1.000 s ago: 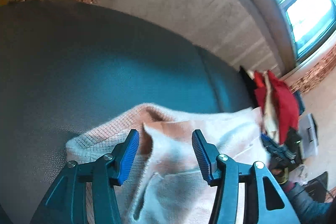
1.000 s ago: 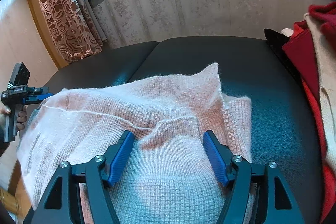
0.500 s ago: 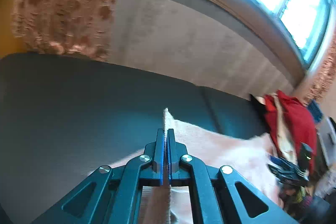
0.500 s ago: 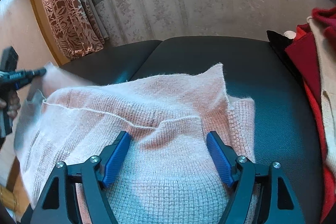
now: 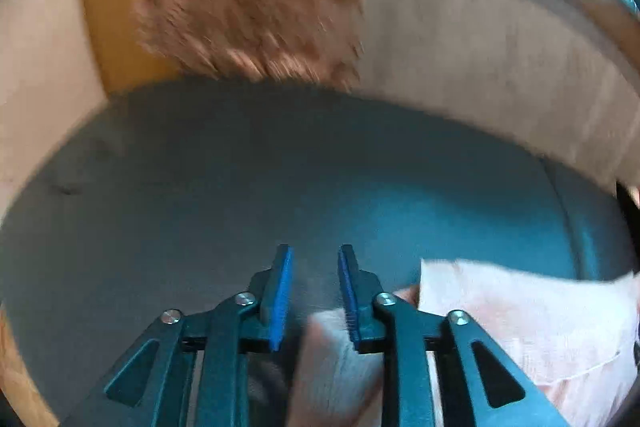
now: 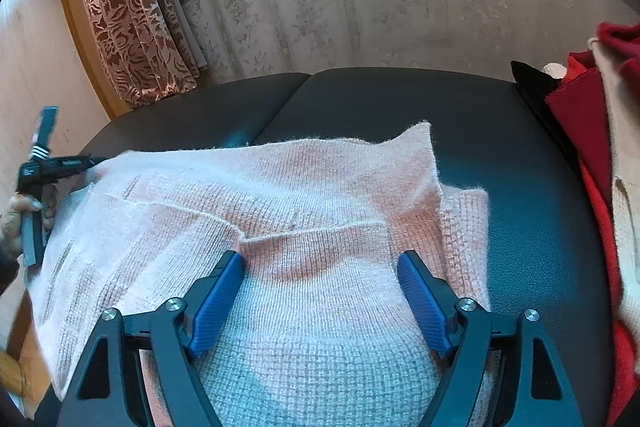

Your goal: Fold clothes

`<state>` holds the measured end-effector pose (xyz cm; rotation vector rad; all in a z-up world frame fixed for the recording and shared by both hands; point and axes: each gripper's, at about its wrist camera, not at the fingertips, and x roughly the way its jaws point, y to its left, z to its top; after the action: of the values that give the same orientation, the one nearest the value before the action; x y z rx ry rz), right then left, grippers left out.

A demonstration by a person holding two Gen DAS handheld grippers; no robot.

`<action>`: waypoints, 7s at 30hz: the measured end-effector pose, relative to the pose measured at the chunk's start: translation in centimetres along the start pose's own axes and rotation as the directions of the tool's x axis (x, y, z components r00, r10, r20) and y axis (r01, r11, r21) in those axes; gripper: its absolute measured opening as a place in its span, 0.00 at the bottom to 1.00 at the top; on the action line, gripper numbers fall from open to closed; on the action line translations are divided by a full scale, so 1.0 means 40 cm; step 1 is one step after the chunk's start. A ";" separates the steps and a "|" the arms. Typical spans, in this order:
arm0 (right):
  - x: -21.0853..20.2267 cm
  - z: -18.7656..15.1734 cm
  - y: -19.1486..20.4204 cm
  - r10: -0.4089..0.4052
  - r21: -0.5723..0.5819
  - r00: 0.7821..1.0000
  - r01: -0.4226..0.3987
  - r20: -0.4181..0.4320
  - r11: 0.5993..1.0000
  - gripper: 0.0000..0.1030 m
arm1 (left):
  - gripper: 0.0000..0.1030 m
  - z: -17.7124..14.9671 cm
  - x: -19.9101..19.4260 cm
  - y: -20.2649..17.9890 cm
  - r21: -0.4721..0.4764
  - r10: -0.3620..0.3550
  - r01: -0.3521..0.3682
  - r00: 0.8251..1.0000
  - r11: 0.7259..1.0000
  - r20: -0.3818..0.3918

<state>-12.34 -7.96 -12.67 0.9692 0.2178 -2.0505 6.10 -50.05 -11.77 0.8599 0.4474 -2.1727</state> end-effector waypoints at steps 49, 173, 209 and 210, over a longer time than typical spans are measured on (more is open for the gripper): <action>-0.229 -0.255 -0.085 0.684 0.128 0.724 -0.672 -0.094 0.729 1.00 | 0.50 -0.315 -0.175 -0.742 0.524 -0.472 0.548 0.834 0.652 -0.285; 0.050 -0.065 0.140 0.083 -0.045 0.997 -0.083 -0.002 0.996 1.00 | 0.42 -0.162 -0.149 0.055 0.008 -0.304 0.306 0.947 0.952 -0.106; 0.006 -0.050 0.154 0.198 -0.072 0.973 -0.207 -0.117 0.976 1.00 | 0.13 -0.049 -0.086 0.161 -0.258 -0.437 0.371 0.852 0.892 -0.287; -0.003 -0.058 0.153 0.207 -0.085 0.970 -0.219 -0.130 0.972 1.00 | 0.13 -0.042 -0.095 0.163 -0.256 -0.433 0.368 0.854 0.894 -0.287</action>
<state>-6.42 -10.68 -13.06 1.0102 0.2642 -1.7712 13.61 -51.49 -10.62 1.1120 1.0798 -2.3030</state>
